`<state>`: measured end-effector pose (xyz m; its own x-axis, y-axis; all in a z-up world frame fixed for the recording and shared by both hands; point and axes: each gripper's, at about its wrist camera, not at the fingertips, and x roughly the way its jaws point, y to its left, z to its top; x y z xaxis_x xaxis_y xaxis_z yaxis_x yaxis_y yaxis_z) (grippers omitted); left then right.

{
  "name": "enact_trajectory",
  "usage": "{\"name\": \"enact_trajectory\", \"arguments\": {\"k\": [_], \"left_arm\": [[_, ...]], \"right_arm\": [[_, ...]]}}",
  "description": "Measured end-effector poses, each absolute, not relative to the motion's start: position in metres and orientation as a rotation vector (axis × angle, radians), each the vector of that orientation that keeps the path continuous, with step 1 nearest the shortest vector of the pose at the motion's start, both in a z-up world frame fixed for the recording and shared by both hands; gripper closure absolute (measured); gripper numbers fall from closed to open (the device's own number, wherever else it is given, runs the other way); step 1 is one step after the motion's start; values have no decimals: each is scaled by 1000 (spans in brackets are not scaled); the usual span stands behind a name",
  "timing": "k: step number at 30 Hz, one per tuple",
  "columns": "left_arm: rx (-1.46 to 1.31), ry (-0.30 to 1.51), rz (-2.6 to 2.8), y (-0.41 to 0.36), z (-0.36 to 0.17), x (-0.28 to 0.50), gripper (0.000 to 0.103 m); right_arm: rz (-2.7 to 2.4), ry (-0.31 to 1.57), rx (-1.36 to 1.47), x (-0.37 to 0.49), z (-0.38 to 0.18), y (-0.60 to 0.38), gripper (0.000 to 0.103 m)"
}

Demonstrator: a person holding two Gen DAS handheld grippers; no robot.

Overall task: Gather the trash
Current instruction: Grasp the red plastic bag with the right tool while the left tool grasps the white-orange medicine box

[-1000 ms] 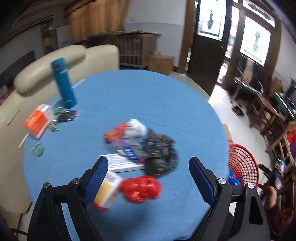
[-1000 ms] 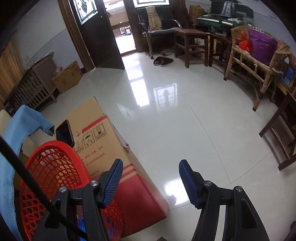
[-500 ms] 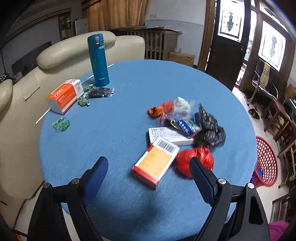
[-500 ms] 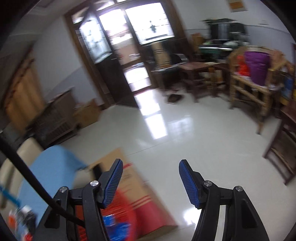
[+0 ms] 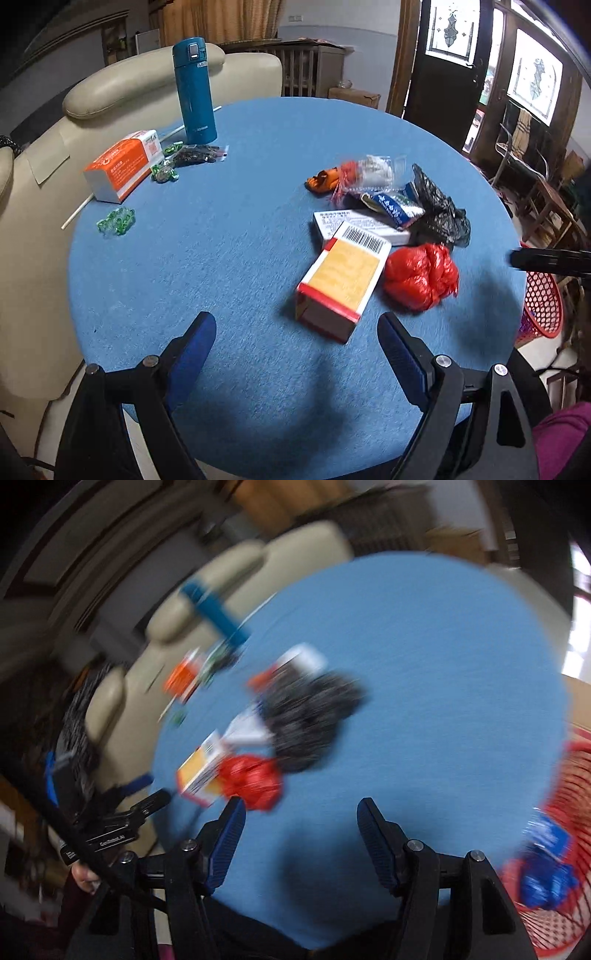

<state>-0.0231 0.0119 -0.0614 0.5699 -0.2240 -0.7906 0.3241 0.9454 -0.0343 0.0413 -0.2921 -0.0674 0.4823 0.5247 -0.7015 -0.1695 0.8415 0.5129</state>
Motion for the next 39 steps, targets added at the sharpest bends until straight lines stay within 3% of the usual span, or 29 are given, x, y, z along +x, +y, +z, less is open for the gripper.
{"name": "enact_trajectory", "arguments": {"k": [9,11,13,26,27,30,39], "left_arm": [[107,906,-354,24,-62,-25,14],[107,898,-368,23,-59,-24,14],[113,892,-382,20,-57,-21,14],[163,965,-434,-25,-84,17,14],[159,970,-430,-25,-85,19,17],[132,990,-443,-24,-87,21,45],[162,927,-363,-41,-59,3,46]], "right_arm": [[501,1085,387,85,-112,-210,37],[482,1094,371,91,-116,-203,50],[488,1084,384,92,-118,-200,54],[423,1008,416,45,-93,-259,55],[424,997,423,40,-90,-265,55],[418,967,442,26,-83,-279,55],[351,865,453,-6,-60,-316,55]]}}
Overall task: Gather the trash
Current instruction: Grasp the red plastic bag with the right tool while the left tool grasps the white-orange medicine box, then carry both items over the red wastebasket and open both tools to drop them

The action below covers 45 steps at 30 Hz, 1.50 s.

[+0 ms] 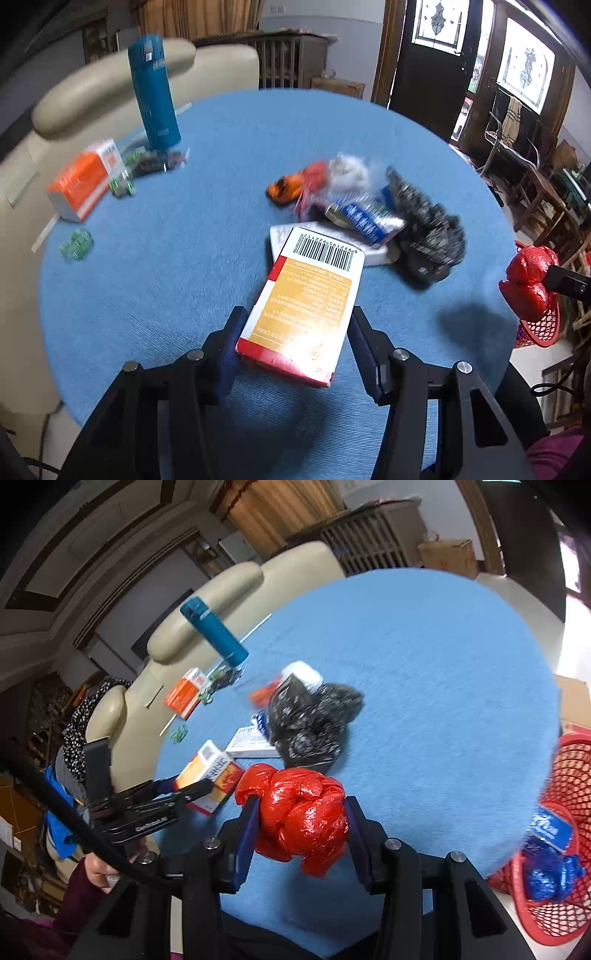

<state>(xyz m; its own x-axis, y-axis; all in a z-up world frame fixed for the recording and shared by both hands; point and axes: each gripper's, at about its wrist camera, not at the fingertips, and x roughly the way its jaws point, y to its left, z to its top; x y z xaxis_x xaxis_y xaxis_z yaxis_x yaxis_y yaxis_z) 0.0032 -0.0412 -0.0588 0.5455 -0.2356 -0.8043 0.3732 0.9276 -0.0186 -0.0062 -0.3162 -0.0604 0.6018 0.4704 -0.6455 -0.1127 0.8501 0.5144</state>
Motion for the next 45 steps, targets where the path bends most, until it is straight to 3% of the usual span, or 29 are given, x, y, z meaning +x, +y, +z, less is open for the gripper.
{"name": "enact_trajectory", "arguments": {"k": [17,45], "left_arm": [[310,718,-333,-117,37,-54,46],[500,667,-470,-240,46,-95,46]], "right_arm": [[217,655,425,-67,-9,-372,55],[59,505,502,-140,-5,-452,55]]}}
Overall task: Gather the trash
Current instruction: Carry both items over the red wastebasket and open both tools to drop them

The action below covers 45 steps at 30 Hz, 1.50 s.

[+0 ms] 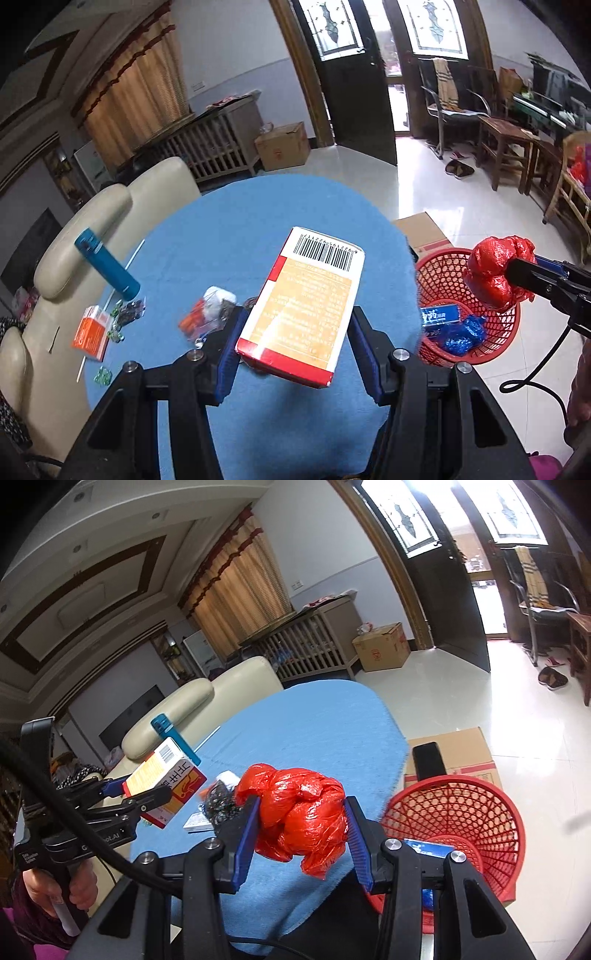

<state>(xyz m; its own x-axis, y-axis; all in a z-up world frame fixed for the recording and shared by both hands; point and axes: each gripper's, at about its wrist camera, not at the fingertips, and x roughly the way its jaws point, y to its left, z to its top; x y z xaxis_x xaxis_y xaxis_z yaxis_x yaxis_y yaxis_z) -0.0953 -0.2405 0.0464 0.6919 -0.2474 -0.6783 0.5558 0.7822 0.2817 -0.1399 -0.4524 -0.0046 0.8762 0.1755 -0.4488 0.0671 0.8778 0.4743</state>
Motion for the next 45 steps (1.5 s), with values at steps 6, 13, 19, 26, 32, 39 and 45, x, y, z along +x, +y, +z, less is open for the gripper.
{"name": "enact_trajectory", "arguments": {"k": [6,13,19,26,32,39,45], "left_arm": [[532,672,-497,-263,42,-98,46],[564,680,-532,-287,36,-103,46],[585,682,-555,-303,31,-106,46],[555,729,-609,-315,24,-99,46],[507,790,-713,-330,11,-98,46],[505,872,-832,-359,-14,-100,46],[523,936,-879,-385,-37,-96,46]], "right_arm": [[26,491,534,-152,-9,-471,55],[-13,482,571,-162,-16,-492,55],[-42,480,597,-168,-22,-505,55],[-100,505,619,-170,-34,-519,55],[-234,579,613,-166,-53,-530,55],[-299,653,662,-166,-77,-546,55],[-335,706,725,-166,-99,-558,55]]}}
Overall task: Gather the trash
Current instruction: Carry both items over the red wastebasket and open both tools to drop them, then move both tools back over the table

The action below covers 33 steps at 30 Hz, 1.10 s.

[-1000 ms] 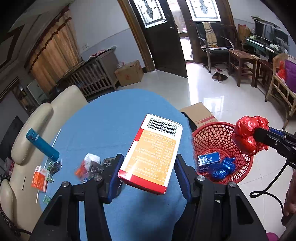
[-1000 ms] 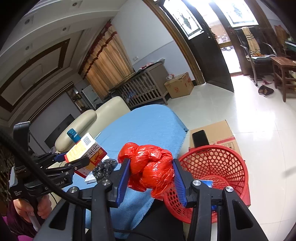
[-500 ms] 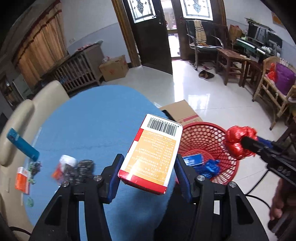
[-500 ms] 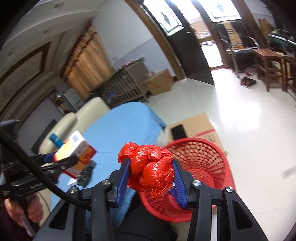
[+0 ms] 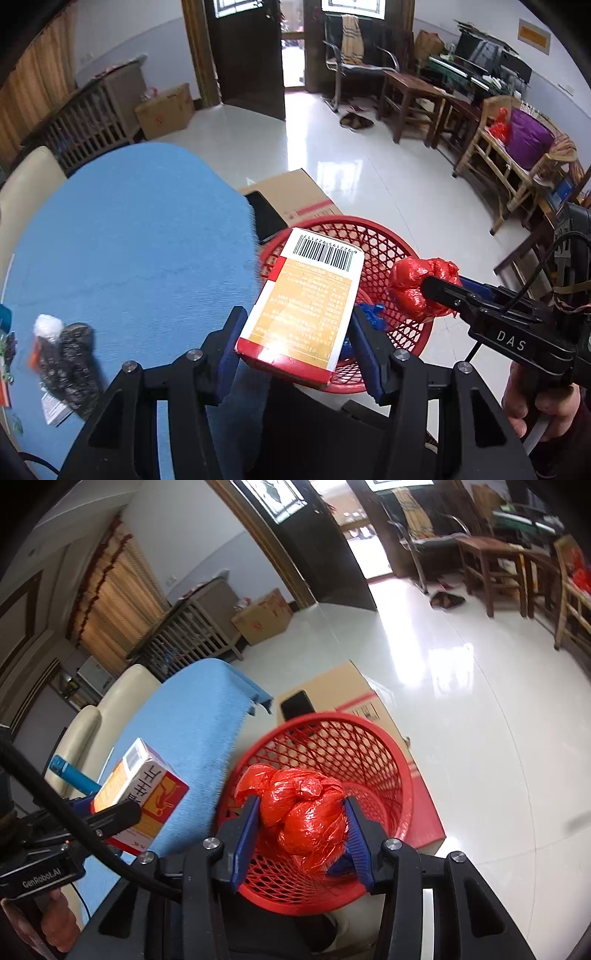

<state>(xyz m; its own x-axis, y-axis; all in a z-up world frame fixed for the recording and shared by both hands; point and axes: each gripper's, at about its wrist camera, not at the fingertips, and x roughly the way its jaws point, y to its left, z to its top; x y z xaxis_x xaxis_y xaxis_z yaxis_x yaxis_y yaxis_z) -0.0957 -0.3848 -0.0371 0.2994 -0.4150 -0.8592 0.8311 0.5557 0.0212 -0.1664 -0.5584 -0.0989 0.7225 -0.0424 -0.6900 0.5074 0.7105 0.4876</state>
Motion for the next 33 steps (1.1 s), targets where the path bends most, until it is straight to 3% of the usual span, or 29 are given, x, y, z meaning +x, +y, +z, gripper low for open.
{"name": "enact_trajectory", "arguments": {"k": [13,16,27,33], "left_arm": [[522,963,-920,-388,-53,-88,45],[497,957,-898,-373,-45,-82,43],[394,847,-748,-300,3,-75,34],[305,816,-668,-255,21,-64,33]], "right_arm": [[-359,766,789,-161,-122,-572,50],[-357,759,791,-160,-119,-572,46],[-296,726,703,-146,-88,-541,46],[-256,710,616,-136,-66,-515,46]]}}
